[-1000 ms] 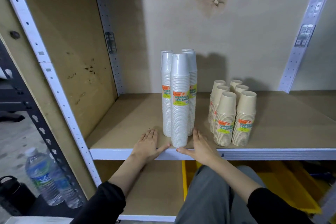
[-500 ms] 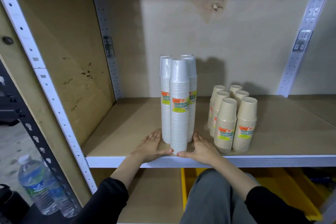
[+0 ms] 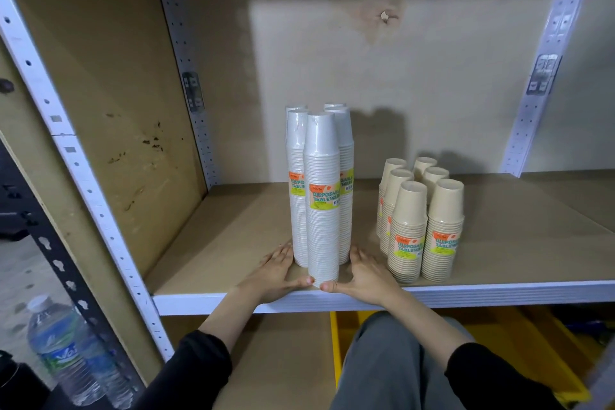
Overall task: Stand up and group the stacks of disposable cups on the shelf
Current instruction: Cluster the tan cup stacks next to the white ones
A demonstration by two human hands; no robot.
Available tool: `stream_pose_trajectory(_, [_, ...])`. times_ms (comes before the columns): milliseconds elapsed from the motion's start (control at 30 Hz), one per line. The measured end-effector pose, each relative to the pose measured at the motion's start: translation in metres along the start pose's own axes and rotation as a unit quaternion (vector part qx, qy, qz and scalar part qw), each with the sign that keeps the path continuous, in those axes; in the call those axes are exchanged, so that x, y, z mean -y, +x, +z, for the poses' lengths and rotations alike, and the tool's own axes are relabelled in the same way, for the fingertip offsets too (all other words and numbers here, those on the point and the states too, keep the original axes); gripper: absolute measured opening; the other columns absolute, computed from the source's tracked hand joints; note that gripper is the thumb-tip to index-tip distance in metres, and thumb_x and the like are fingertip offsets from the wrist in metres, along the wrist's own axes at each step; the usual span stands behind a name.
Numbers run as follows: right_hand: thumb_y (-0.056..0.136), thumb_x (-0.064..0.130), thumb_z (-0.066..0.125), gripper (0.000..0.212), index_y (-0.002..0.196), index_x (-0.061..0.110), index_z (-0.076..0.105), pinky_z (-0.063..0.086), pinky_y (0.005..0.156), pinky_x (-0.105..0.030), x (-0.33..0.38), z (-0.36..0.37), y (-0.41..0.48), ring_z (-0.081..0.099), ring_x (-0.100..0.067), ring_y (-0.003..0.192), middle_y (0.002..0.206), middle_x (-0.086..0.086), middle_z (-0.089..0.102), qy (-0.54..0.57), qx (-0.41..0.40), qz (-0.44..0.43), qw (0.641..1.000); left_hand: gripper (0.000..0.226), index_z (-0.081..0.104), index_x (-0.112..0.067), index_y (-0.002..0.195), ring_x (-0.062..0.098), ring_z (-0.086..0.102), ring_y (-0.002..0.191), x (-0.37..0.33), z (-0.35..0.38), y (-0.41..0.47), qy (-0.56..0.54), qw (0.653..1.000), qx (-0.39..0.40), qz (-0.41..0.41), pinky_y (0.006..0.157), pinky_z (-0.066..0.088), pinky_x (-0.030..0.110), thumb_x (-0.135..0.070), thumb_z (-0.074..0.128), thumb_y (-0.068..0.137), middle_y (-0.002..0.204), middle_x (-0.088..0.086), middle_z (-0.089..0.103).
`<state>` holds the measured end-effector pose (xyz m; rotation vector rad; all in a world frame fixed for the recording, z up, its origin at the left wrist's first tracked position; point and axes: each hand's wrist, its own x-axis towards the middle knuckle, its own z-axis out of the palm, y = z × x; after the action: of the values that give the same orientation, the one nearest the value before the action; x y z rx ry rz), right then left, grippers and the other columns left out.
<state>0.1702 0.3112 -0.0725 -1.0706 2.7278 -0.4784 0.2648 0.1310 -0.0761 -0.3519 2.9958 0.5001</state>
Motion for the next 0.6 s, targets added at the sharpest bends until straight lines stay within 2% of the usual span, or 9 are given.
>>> stream_pose_trajectory(167, [0.065,0.076,0.055,0.119,0.149,0.008,0.007,0.023,0.114,-0.036,-0.0011,0.0002,-0.0010,0.022,-0.023,0.143,0.158,-0.009,0.015,0.006,-0.005,0.000,1.000,0.086,-0.005,-0.014,0.150,0.016,-0.004,0.148,-0.0011,-0.0011,-0.0008,0.009,1.000,0.002,0.000,0.119,0.000,0.032,-0.056,0.040,0.090,0.160,0.002,-0.006])
stream_pose_trajectory(300, [0.066,0.076,0.055,0.119,0.149,0.006,0.007,0.022,0.115,-0.035,-0.0021,0.0024,-0.0025,0.020,-0.024,0.144,0.158,-0.010,0.014,-0.011,-0.008,-0.001,1.000,0.096,-0.006,-0.014,0.150,0.016,-0.004,0.148,-0.0015,-0.0011,-0.0035,0.019,1.000,0.012,-0.002,0.120,0.000,0.032,-0.068,0.035,0.083,0.160,0.002,-0.007])
stream_pose_trajectory(433, [0.067,0.076,0.053,0.118,0.149,0.004,0.008,0.019,0.117,-0.036,-0.0016,0.0049,-0.0054,0.018,-0.023,0.145,0.158,-0.012,0.013,-0.041,-0.017,0.001,0.999,0.089,-0.005,-0.013,0.150,0.016,-0.005,0.148,-0.0012,-0.0008,-0.0047,0.025,1.000,0.003,-0.006,0.120,0.000,0.032,-0.060,0.039,0.089,0.160,0.002,-0.008])
stream_pose_trajectory(600, [0.069,0.075,0.051,0.115,0.149,0.004,0.008,0.017,0.118,-0.036,-0.0005,0.0048,-0.0064,0.016,-0.022,0.146,0.158,-0.012,0.013,-0.044,-0.019,0.007,0.999,0.100,-0.004,-0.012,0.150,0.015,-0.005,0.148,-0.0044,-0.0028,-0.0067,0.024,0.999,0.018,-0.020,0.120,0.001,0.032,-0.072,0.033,0.080,0.160,0.003,-0.007])
